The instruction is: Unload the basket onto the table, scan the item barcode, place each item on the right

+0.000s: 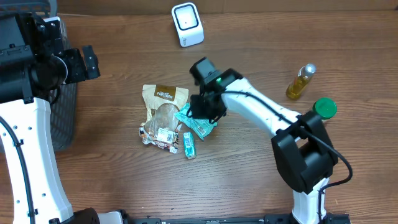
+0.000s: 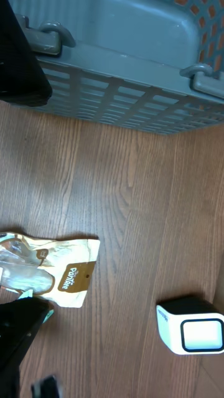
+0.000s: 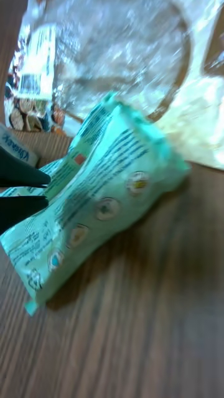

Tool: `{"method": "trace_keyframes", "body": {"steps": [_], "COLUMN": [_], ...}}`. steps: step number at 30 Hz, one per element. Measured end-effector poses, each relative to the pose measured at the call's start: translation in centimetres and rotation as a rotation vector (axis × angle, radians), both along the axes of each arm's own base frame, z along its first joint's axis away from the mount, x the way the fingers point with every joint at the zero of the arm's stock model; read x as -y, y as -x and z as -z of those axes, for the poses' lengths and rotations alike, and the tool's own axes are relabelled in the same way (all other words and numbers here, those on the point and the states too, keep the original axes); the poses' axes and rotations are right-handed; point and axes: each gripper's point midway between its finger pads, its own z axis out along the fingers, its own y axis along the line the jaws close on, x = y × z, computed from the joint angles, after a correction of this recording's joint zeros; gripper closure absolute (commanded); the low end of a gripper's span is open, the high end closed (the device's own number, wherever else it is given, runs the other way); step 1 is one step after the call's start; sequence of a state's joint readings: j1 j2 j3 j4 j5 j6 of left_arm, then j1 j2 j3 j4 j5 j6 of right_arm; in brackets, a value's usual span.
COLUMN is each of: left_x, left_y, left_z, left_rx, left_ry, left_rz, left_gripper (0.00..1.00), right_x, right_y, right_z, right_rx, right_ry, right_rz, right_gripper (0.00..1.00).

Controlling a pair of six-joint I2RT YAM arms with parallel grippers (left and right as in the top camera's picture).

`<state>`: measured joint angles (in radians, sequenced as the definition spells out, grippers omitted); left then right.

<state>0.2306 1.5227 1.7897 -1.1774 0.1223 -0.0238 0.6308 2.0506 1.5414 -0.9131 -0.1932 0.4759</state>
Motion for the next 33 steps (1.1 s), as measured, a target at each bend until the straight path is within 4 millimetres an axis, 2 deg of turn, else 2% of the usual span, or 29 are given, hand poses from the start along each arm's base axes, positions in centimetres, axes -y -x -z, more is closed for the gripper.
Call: {"method": "trace_keyframes", "body": {"steps": [7,16,21,29,33], "left_x": [0.0,0.0,0.0,0.0,0.0], "left_y": [0.0,0.0,0.0,0.0,0.0], "left_z": [0.0,0.0,0.0,0.0,0.0], "left_rx": [0.000,0.000,0.000,0.000,0.000], "left_ry": [0.000,0.000,0.000,0.000,0.000], "left_rz": [0.000,0.000,0.000,0.000,0.000], "left_gripper": [0.01,0.00,0.00,0.01,0.00], "right_x": [-0.2,1.0,2.9,8.1,10.1], "right_y": [-0.1,1.0,0.7,0.1,-0.1], "right_z": [1.7,2.7,2.7,2.8,2.7], "right_rx": [0.031,-0.009,-0.039,-0.097,-0.107], "right_ry": [-0.007,0.034,0.067,0.158,0.196], "right_rz": [0.018,0.051,0.100,0.208,0.245], "right_gripper": [0.96,0.96,0.96,0.96,0.96]}}
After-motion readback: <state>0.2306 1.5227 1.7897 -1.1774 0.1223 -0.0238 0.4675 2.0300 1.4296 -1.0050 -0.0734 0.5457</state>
